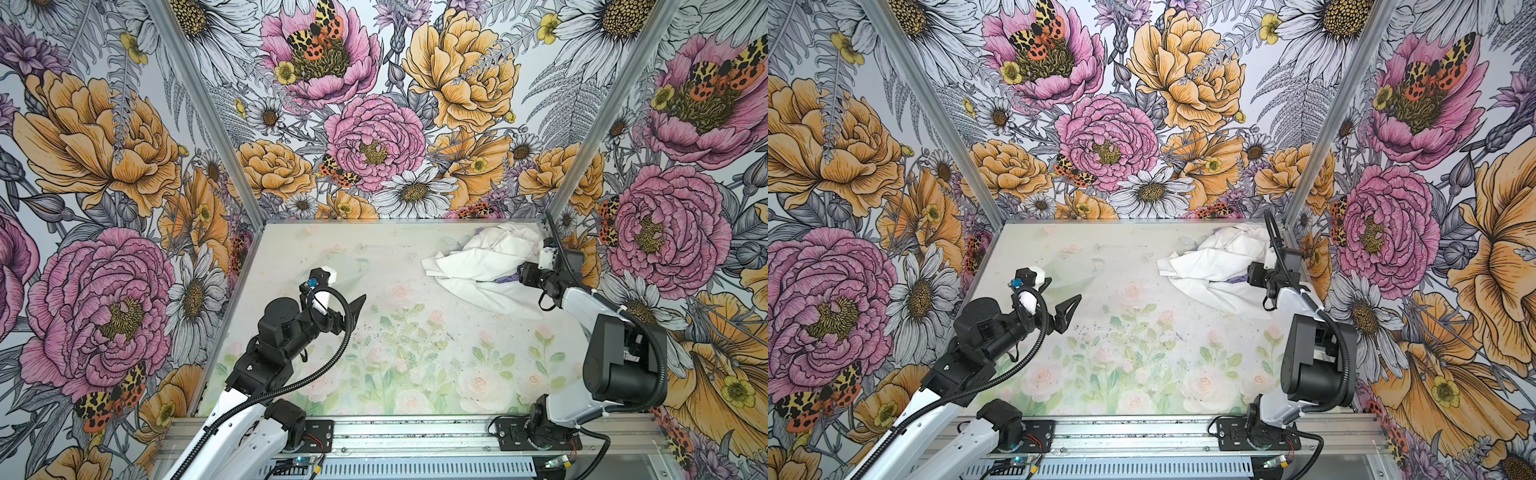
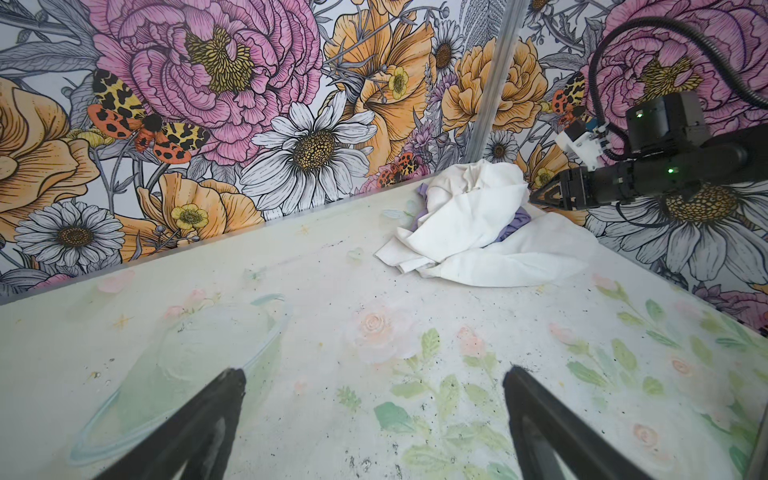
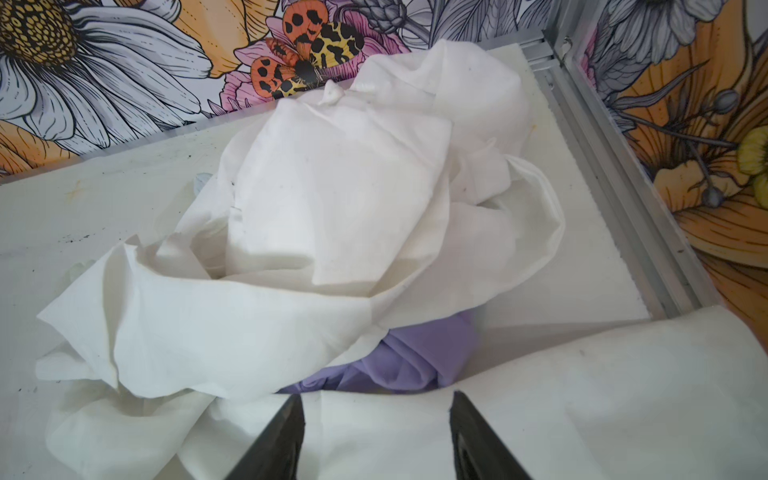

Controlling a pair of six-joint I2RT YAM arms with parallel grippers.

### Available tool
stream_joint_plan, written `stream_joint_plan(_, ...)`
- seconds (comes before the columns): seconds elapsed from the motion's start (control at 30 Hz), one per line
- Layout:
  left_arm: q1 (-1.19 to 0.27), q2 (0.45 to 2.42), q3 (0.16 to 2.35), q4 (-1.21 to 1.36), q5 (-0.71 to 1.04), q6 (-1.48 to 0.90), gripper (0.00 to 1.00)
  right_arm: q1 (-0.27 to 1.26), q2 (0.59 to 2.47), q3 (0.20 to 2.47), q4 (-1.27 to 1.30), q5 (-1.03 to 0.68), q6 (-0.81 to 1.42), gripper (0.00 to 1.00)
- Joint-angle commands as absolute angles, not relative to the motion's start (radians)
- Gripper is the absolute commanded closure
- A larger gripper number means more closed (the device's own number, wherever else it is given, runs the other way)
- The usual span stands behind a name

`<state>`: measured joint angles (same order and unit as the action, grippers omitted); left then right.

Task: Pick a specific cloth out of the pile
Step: 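Reach the right gripper down into the white pile toward the purple shirt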

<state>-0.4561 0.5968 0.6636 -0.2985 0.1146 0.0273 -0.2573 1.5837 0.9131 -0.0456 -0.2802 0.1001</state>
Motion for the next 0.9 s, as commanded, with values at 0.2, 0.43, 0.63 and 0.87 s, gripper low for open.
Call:
stream_joint_plan(0.2, -0.463, 0.525, 0.64, -0.377, 0.088, 0.031, 0.01, -0.29, 1.644, 1.011, -0.1, -0.302, 0.031, 0.51)
stream_joint_plan(0.43, -0.462, 0.511, 0.627, -0.379, 0.077, 0.04, 0.01, -0.31, 1.665, 1.02, -0.14, -0.307, 0.086, 0.51)
stream_joint_plan(0.63, -0.462, 0.513, 0.626, -0.383, 0.081, 0.048, 0.01, -0.353, 1.693, 1.023, -0.144, -0.362, 0.141, 0.53)
stream_joint_plan(0.87, -0.459, 0.511, 0.624, -0.386, 0.08, 0.048, 0.01, -0.389, 1.752, 1.055, -0.143, -0.429, 0.171, 0.56)
